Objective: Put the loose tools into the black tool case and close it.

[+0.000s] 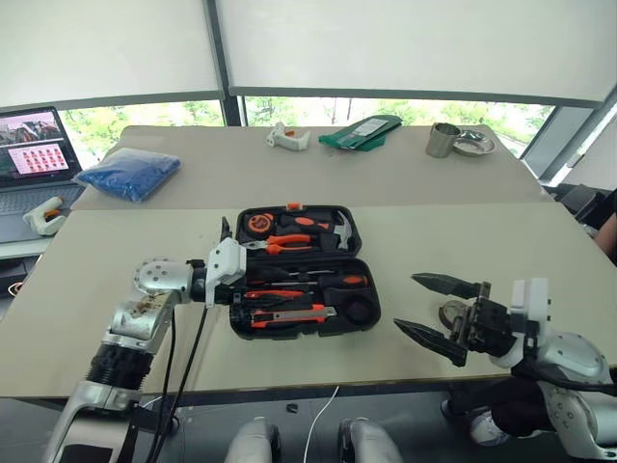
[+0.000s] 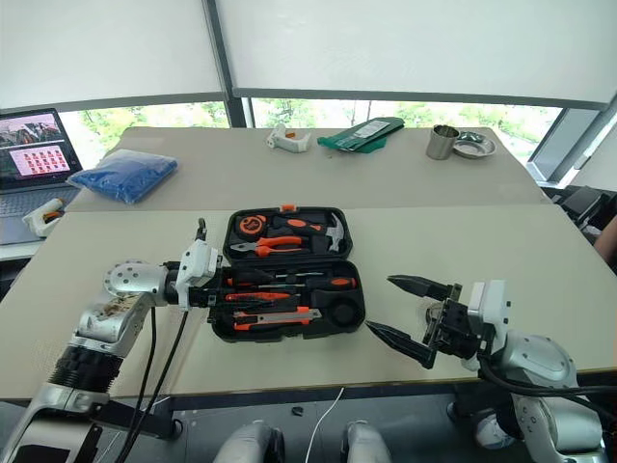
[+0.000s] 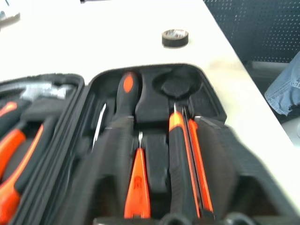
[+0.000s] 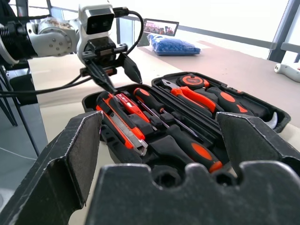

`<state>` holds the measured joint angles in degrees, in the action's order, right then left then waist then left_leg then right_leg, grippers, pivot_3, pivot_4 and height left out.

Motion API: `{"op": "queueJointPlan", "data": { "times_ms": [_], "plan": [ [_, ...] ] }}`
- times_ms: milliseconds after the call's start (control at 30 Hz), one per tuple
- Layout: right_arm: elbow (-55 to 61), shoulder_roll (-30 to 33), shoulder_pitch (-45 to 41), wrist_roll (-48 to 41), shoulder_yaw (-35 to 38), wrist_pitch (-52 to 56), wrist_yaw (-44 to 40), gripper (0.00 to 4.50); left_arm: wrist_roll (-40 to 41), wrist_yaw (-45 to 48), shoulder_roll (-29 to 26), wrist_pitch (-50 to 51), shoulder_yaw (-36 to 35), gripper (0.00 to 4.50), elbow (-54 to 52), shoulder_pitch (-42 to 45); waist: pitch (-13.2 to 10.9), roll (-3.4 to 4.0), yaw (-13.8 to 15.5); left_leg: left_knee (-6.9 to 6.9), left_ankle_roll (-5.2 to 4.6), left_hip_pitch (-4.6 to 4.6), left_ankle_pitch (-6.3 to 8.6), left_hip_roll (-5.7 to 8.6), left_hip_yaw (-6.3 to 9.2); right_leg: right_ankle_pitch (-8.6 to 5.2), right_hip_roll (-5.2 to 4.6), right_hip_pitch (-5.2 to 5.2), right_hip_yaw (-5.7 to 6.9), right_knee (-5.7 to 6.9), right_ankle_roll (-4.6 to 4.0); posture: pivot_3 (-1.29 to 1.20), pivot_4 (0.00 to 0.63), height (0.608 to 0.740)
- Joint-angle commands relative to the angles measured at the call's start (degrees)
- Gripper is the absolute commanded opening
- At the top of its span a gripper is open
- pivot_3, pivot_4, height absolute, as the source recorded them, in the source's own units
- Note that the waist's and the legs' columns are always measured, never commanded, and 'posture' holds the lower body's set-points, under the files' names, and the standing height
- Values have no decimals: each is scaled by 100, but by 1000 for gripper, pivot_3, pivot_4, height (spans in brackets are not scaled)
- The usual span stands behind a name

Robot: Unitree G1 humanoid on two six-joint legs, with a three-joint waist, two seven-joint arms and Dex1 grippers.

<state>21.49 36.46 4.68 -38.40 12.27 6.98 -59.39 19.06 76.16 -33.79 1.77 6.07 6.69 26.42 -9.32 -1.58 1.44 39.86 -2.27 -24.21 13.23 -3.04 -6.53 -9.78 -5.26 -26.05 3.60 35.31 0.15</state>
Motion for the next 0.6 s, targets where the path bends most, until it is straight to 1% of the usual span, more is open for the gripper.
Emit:
{"op": "queueJointPlan", "data": {
  "times_ms": [33, 67, 100, 267, 433, 533, 600],
  "plan": [
    [160, -9, 9, -35, 76, -17, 20, 4500, -236, 4, 21, -283, 165, 347, 111, -72, 0, 0, 0, 0, 0, 0, 0, 0, 0, 0, 1, 0, 0, 0, 0, 0, 150, 740],
    [147, -6, 7, -36, 78, -21, 14, 4500, -350, 8, 15, -393, 242, 128, 171, -76, 0, 0, 0, 0, 0, 0, 0, 0, 0, 0, 1, 0, 0, 1, 0, 0, 150, 740],
    [135, -4, 4, -36, 80, -25, 9, 4500, -461, -4, 4, -482, 313, 25, 230, -73, 0, 0, 1, 0, 0, 0, 0, 0, 0, 0, 1, 0, 0, 1, 0, 0, 150, 740],
    [86, 27, -14, -33, 93, -25, -33, 4500, -813, -168, 52, -538, 558, 25, 445, -16, 0, 0, 4, 1, -1, 0, -1, 0, 0, 1, 0, 0, 0, 1, 0, 0, 150, 740],
    [64, 60, 4, -38, 109, -5, -78, 4500, -1055, -184, 36, -296, 829, 25, 436, -70, 7, 9, 18, 1, -3, 8, -2, 2, 2, -2, -3, 11, 0, 1, -4, 0, 150, 740],
    [62, 67, 14, -32, 99, 7, -92, 4500, -1289, -290, -24, -13, 1033, 25, 371, -149, 11, 15, 25, 1, -4, 24, -2, 4, 4, -11, -4, 33, 0, -2, -19, 0, 150, 740],
    [44, 60, -15, -24, 89, 8, -83, 4500, -1477, -361, -87, 357, 1209, 25, 354, -182, 12, 19, 32, -2, -4, 55, -1, 3, 7, -18, -5, 69, 4, -10, -28, 0, 150, 740]
  ]
}}
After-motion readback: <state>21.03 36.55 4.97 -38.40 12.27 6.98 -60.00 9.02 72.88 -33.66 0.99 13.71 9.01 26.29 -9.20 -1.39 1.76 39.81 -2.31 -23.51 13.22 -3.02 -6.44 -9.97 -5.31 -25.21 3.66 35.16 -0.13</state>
